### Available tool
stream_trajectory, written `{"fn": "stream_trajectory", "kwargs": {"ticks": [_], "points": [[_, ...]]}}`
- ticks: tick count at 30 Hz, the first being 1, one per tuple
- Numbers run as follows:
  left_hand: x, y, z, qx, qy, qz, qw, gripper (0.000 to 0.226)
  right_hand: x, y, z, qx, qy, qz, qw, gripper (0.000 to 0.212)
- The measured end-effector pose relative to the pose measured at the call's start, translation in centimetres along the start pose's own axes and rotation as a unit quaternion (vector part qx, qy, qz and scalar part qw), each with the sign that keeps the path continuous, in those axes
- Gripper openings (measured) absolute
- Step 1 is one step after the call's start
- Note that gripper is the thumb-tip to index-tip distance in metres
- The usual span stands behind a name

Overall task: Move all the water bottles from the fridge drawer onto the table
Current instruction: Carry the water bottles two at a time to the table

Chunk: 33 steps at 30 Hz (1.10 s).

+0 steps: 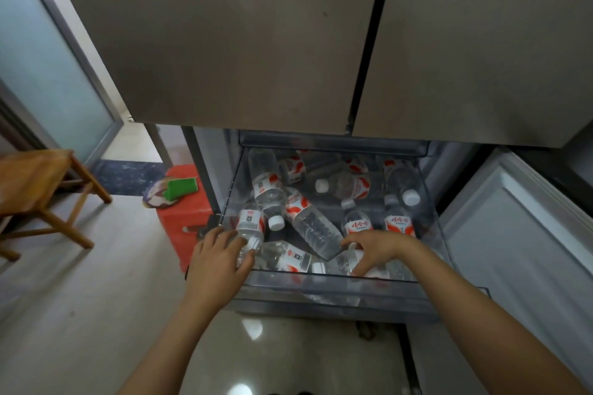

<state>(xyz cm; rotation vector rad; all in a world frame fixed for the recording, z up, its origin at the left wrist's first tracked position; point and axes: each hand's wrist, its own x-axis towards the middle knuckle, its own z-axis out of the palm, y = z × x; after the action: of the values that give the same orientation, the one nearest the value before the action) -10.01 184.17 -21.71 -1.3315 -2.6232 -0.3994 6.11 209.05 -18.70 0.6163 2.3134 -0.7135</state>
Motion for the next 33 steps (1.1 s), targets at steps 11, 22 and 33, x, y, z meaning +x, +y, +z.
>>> {"fn": "stream_trajectory", "kwargs": {"ticks": [11,22,33], "points": [[-0.5,0.1,0.8,-0.035,0.033,-0.002,0.999,0.04,1.7,-0.4,-0.9,-0.065,-0.104,0.069,0.99,0.074],[-0.1,0.4,0.8,-0.015,0.021,-0.014,1.0,0.042,0.7,-0.8,-0.7,0.005,-0.071,0.078,0.994,0.072],[-0.2,0.6,0.4,-0.02,0.031,-0.003,0.999,0.043,-4.3,-2.2,0.2,0.014,0.349,0.074,0.934,0.071]]}}
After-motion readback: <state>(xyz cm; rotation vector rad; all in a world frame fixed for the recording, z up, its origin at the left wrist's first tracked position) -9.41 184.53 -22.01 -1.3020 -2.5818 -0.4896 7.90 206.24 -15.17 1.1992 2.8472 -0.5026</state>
